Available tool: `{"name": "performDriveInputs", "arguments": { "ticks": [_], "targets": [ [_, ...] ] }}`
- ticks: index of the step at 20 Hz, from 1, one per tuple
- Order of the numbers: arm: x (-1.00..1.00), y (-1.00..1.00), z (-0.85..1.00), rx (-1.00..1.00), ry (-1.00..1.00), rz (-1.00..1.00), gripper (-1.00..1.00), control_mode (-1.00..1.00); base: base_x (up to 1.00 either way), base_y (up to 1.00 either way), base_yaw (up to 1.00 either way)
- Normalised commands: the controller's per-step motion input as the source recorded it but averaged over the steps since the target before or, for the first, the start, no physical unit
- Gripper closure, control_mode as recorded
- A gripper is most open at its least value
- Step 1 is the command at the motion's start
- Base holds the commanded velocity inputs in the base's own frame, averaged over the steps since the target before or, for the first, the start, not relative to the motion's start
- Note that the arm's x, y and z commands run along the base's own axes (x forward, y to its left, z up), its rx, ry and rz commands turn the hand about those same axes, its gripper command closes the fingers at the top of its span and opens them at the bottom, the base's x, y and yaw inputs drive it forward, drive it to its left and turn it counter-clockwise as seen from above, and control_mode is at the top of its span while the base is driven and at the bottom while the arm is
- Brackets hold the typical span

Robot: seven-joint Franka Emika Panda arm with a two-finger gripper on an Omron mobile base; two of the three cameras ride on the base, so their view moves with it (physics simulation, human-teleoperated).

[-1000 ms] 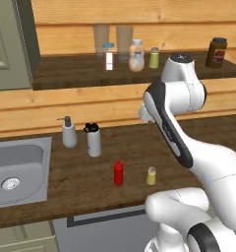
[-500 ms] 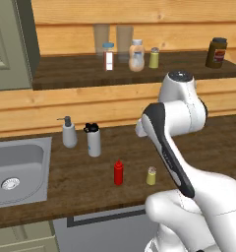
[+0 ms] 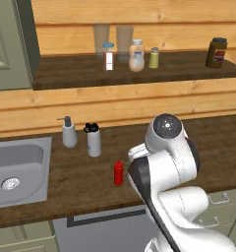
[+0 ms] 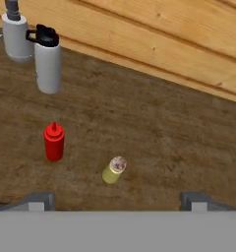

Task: Put the shaker and condiment bottle from the counter next to their counterparts in the cabinet.

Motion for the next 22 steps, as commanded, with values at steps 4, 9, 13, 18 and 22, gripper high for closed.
{"name": "performDriveInputs", "arguments": {
  "ticks": [4, 9, 13, 18, 22],
  "targets": [
    [-0.88, 0.39, -0.30, -0.21, -0.62, -0.02, -1.00, -1.00, 0.00, 0.00, 0.00],
    [-0.75, 0.28, -0.24, -0.15, -0.52, -0.02, -1.00, -1.00, 0.00, 0.00, 0.00],
    [-0.28, 0.00, -0.21, 0.00, -0.23, 0.00, -1.00, -1.00, 0.00, 0.00, 0.00],
    [-0.65, 0.00, -0.59, -0.03, -0.59, 0.01, -1.00, -1.00, 0.00, 0.00, 0.00],
    [-0.52, 0.00, -0.43, -0.04, -0.56, 0.04, -1.00, -1.00, 0.00, 0.00, 0.00]
  ]
}}
